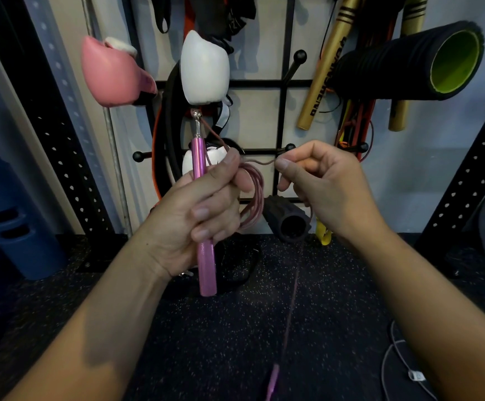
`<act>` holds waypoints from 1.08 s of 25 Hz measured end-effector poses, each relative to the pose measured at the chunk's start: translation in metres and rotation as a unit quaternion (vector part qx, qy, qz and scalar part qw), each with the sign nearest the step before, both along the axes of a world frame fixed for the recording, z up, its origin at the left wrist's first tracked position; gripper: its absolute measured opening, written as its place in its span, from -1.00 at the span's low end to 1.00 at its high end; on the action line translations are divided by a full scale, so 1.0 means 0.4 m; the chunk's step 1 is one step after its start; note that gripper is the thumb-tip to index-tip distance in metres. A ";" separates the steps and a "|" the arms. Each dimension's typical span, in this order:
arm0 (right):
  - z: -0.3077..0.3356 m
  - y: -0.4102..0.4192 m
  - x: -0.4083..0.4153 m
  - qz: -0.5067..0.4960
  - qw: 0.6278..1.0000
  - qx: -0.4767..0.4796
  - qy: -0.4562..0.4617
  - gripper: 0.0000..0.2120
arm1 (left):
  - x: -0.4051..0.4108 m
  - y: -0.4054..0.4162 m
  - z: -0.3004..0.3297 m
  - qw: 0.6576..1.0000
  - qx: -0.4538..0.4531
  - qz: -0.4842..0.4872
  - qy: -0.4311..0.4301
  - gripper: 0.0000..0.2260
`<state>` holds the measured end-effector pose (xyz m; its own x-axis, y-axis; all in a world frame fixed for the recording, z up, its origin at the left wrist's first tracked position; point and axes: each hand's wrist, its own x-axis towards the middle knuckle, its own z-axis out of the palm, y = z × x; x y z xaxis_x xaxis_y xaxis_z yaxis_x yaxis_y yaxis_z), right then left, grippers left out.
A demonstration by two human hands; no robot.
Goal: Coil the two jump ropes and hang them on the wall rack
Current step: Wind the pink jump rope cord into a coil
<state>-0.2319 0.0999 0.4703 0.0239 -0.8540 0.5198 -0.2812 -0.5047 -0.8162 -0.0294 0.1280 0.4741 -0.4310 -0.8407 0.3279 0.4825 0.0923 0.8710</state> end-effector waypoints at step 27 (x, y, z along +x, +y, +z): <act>0.021 0.036 -0.006 0.040 0.959 0.069 0.272 -0.91 | 0.011 -0.059 -0.061 0.820 -0.179 0.232 -0.492 -0.73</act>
<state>-0.2342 0.1143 0.4787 0.3282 -0.8975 0.2946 -0.6497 -0.4409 -0.6193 -0.0249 0.1042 0.4496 -0.2964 -0.9146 0.2752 -0.5963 0.4023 0.6947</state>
